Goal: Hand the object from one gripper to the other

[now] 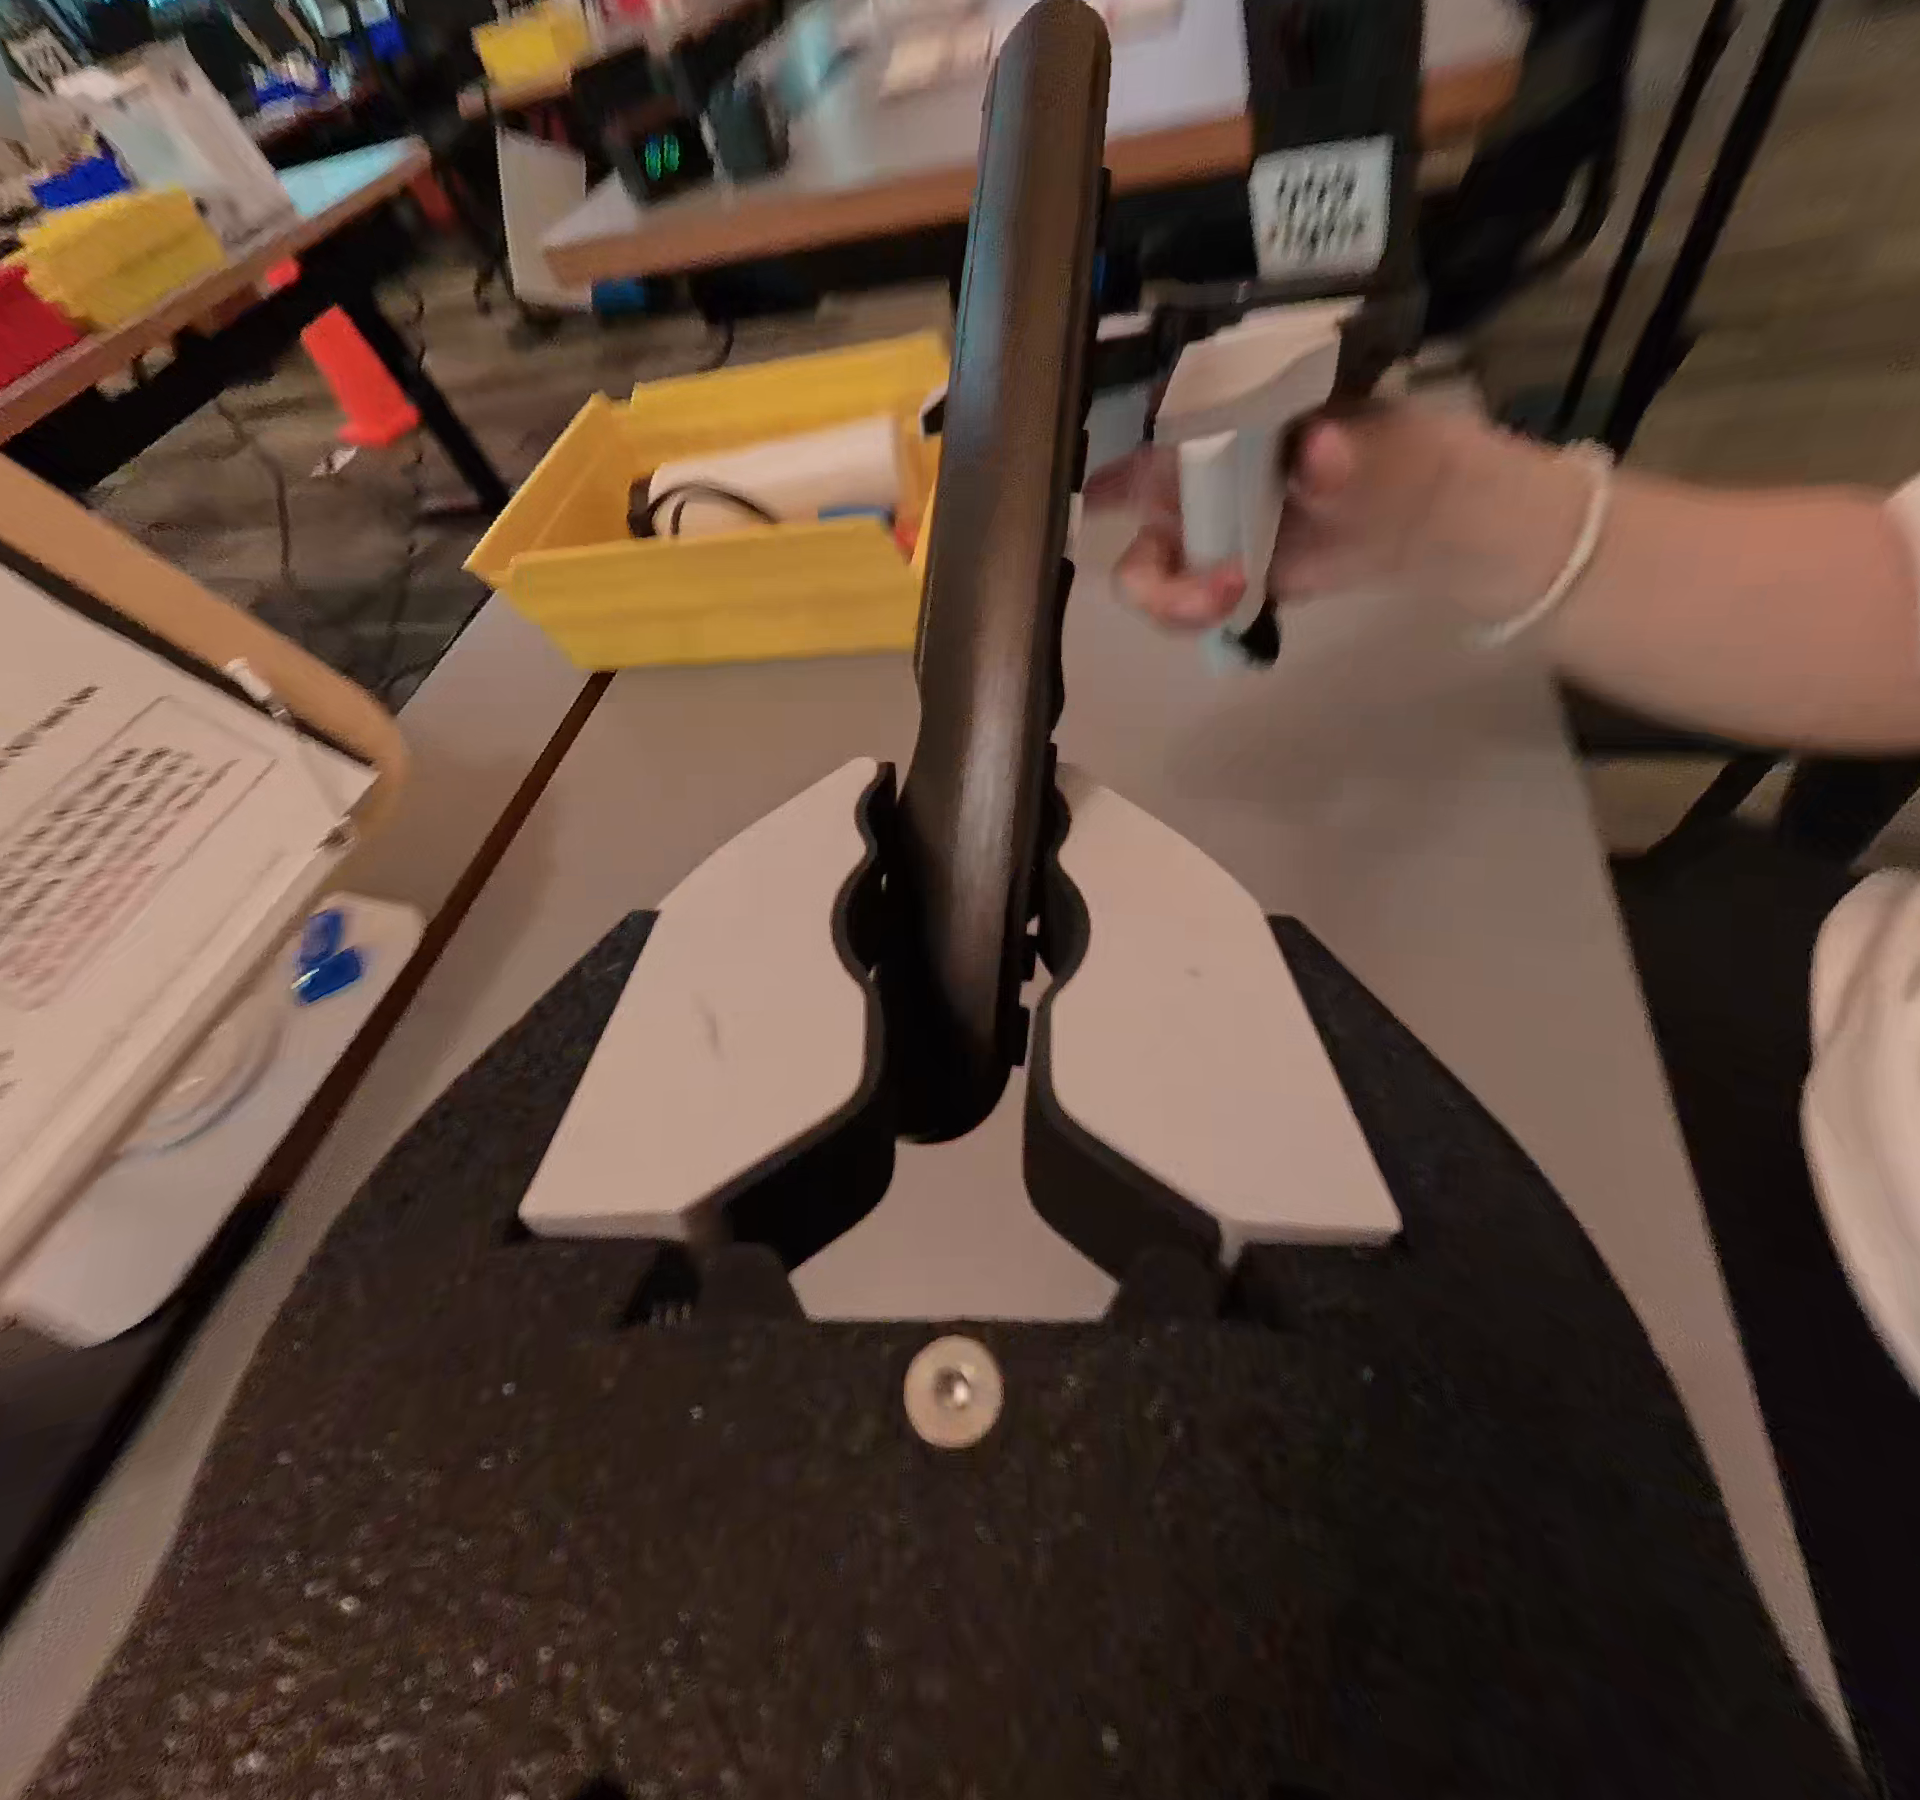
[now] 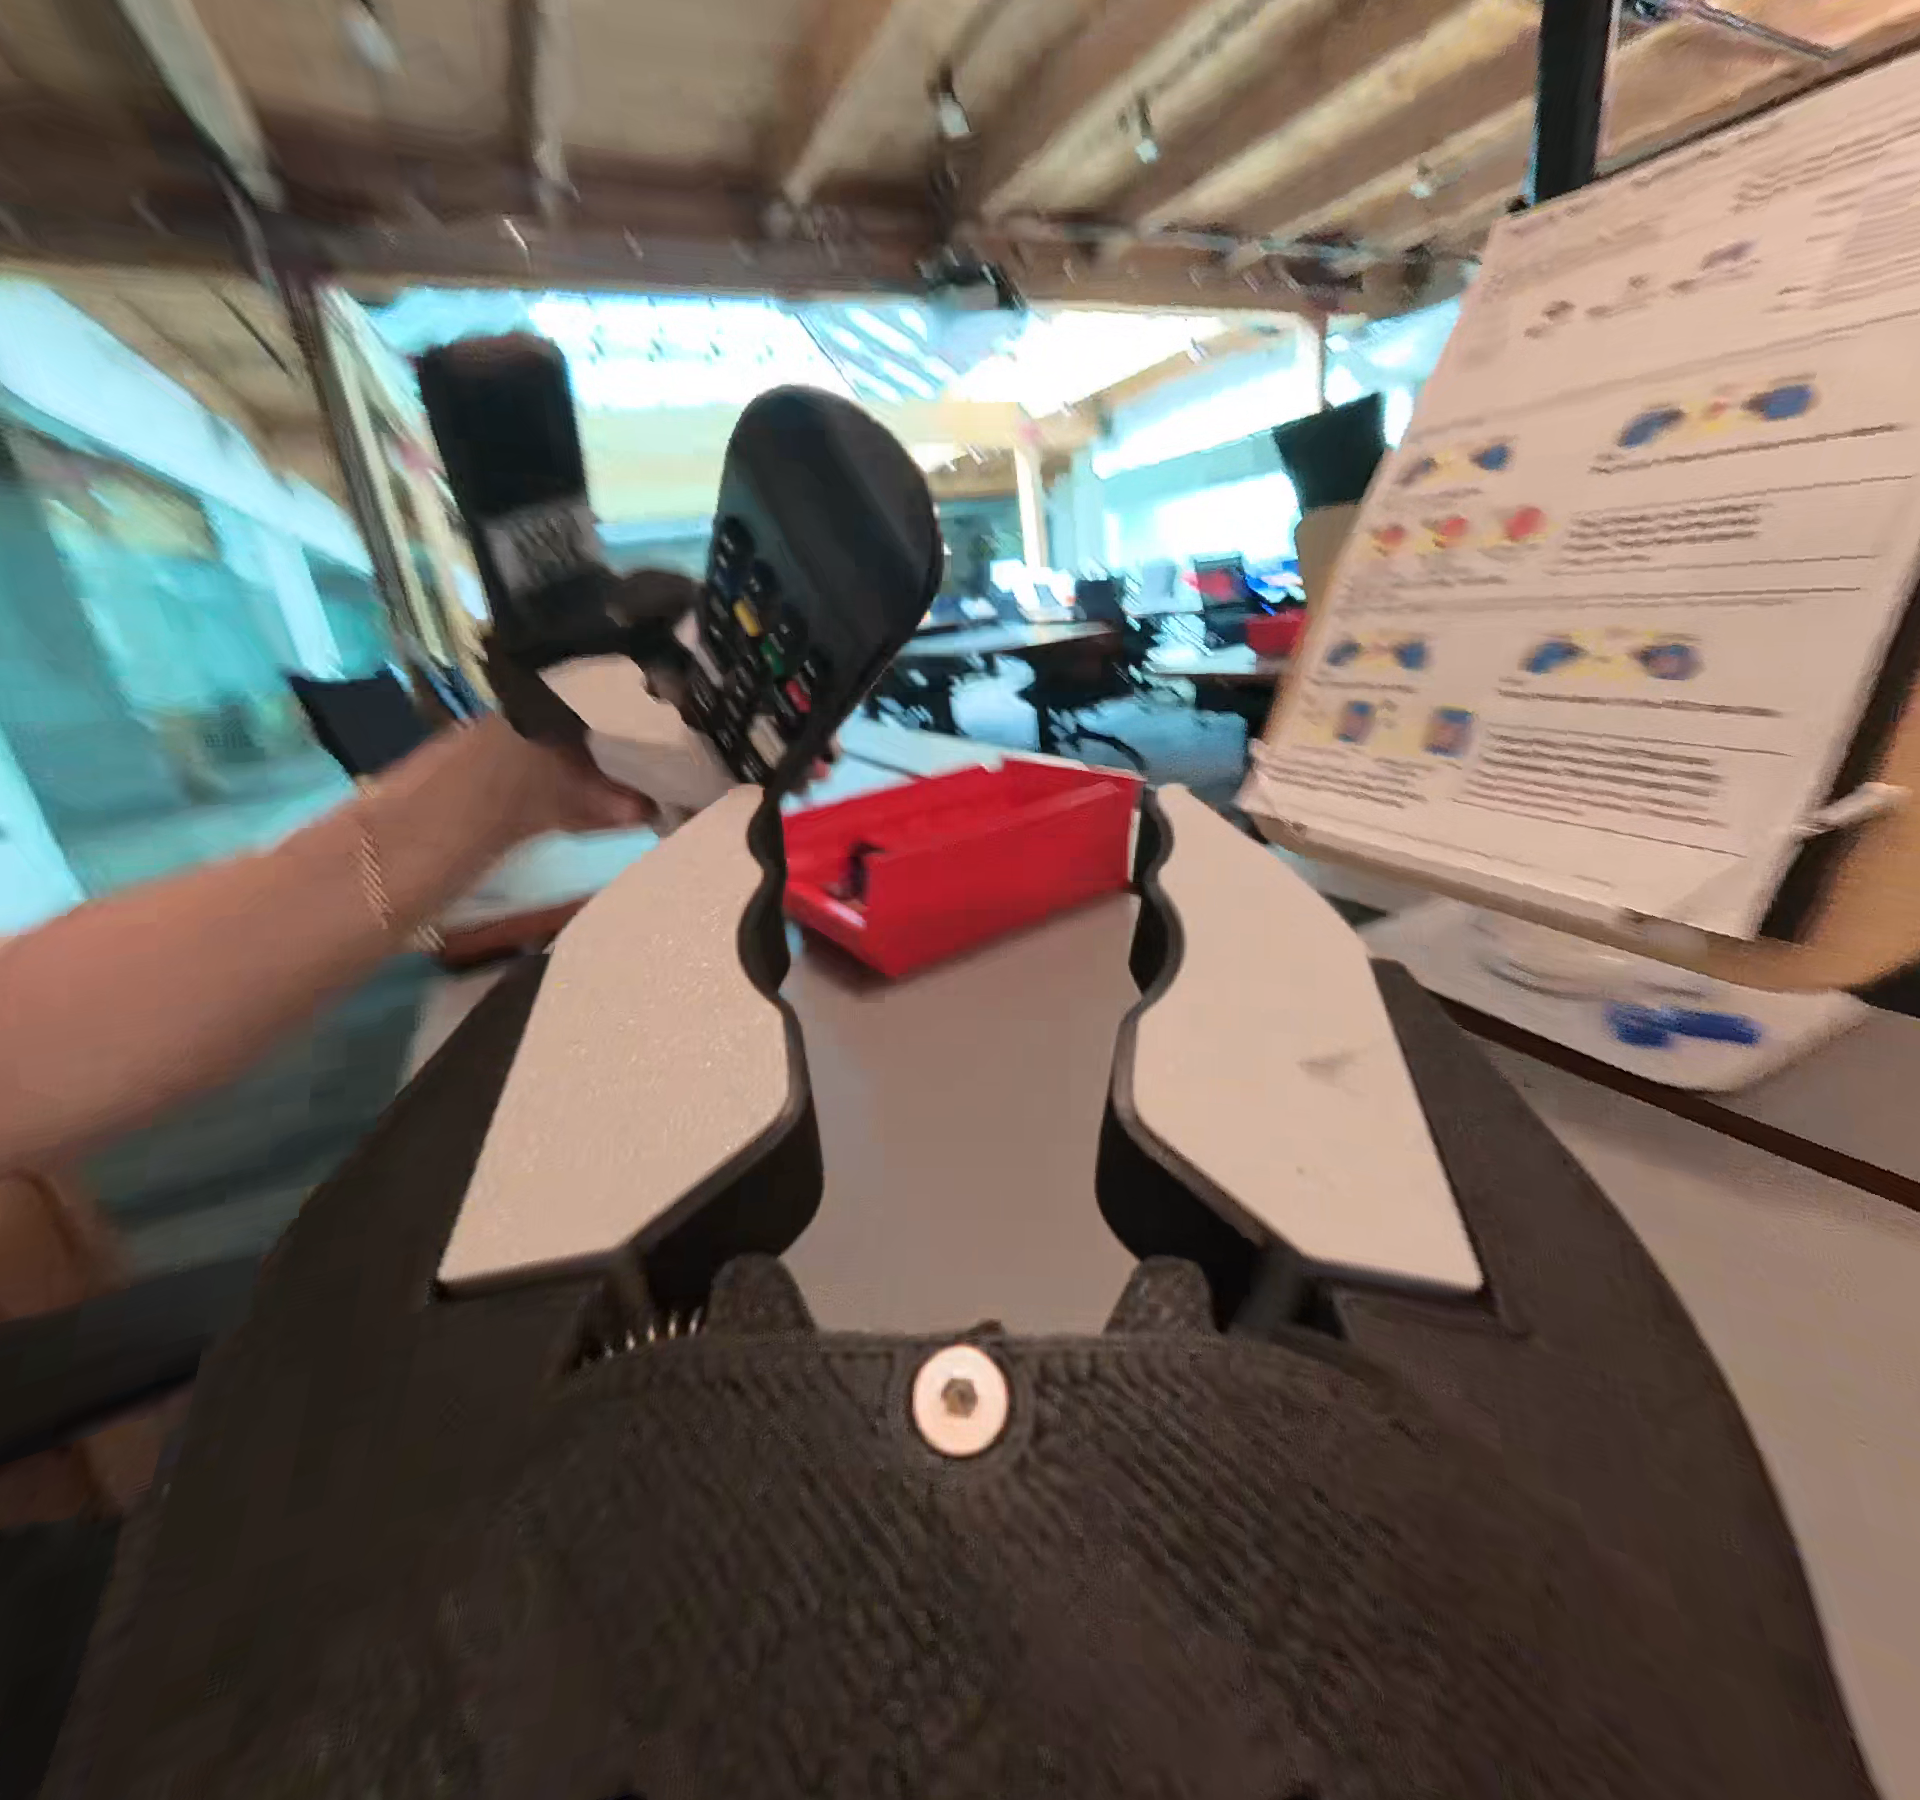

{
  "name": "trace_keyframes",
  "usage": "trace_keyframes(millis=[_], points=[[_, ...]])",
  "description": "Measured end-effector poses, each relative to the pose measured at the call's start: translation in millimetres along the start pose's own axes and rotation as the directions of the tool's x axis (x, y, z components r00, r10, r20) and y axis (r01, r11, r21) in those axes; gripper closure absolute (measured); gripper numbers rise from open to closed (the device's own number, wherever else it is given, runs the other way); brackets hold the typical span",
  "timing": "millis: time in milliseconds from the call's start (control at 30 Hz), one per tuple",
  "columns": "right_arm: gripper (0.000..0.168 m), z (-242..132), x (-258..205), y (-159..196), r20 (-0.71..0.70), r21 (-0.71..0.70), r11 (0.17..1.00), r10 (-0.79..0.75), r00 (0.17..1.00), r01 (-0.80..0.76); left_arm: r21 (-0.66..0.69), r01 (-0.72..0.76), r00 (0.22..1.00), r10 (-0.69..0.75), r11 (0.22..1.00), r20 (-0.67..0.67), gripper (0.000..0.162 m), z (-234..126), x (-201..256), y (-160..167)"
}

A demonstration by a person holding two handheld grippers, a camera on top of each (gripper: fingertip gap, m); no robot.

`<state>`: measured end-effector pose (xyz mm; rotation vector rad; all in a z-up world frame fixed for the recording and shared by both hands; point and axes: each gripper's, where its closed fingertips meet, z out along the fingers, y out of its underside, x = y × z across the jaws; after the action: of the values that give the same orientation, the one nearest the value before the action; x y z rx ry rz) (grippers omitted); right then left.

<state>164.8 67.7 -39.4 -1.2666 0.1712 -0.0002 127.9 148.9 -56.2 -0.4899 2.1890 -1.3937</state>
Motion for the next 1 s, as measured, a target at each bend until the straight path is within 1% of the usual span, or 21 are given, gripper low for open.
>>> trace_keyframes(millis=[33,100,167,267,300,367,433,533,600,667,767,800,900,1000], points=[[0.107,2.9,-6.9,-4.7,0.033,0.046,0.998,0.031,0.999,-0.033,0.062,0.04,0.999,-0.038,0.997,-0.022,0.138,3.5,4.6,-2.6],[0.114,8.8,-21.6,-10.3,0.088,0.102,0.993,0.052,0.995,-0.06,0.138,0.103,0.993,-0.096,0.985,-0.062,0.138,12.1,13.4,-2.4],[0.119,13.8,-31.0,-10.0,0.1,0.112,0.993,0.034,0.994,-0.045,0.181,0.153,0.986,-0.138,0.972,-0.094,0.138,21.0,20.8,0.5],[0.143,17.3,-36.8,-7.7,0.098,0.121,0.993,0.003,0.995,-0.015,0.23,0.224,0.97,-0.193,0.947,-0.149,0.137,31.9,30.8,3.8],[0.146,16.8,-38.5,-8.3,0.112,0.13,0.991,0.003,0.994,-0.018,0.247,0.251,0.961,-0.212,0.936,-0.175,0.137,33.7,34.0,4.2],[0.148,16.3,-40.4,-6.5,0.141,0.087,0.996,0.013,0.99,-0.026,0.276,0.292,0.949,-0.241,0.916,-0.203,0.137,34.6,37.2,5.9],[0.149,15.8,-43.7,-0.7,0.156,0.017,0.999,-0.038,0.987,0.036,0.268,0.299,0.947,-0.251,0.916,-0.198,0.133,35.4,38.4,11.2],[0.149,16.7,-40.3,12.3,0.115,-0.103,0.983,-0.142,0.983,0.154,0.24,0.262,0.963,-0.237,0.935,-0.128,0.122,30.8,29.8,11.9],[0.149,17.8,-36.0,22.7,0.088,-0.181,0.959,-0.204,0.975,0.217,0.221,0.209,0.977,-0.194,0.953,-0.088,0.124,25.4,26.4,3.9],[0.149,19.9,-35.3,30.9,0.084,-0.228,0.94,-0.24,0.967,0.253,0.164,0.144,0.988,-0.133,0.976,-0.081,0.13,25.6,30.0,-0.3],[0.149,23.1,-43.1,29.7,0.113,-0.209,0.951,-0.207,0.972,0.227,0.009,0.082,0.993,-0.081,0.997,-0.083,0.133,35.1,36.5,13.7],[0.149,23.3,-45.2,27.2,0.12,-0.195,0.958,-0.188,0.975,0.209,-0.019,0.067,0.995,-0.068,0.998,-0.075,0.136,38.0,37.0,18.6],[0.149,21.9,-46.5,27.8,0.129,-0.196,0.957,-0.192,0.973,0.215,-0.019,0.081,0.994,-0.082,0.997,-0.067,0.139,43.1,37.6,22.6],[0.147,19.2,-46.6,21.4,0.133,-0.147,0.974,-0.152,0.979,0.171,0.064,0.148,0.986,-0.142,0.987,-0.084,0.14,44.9,38.0,15.9]])
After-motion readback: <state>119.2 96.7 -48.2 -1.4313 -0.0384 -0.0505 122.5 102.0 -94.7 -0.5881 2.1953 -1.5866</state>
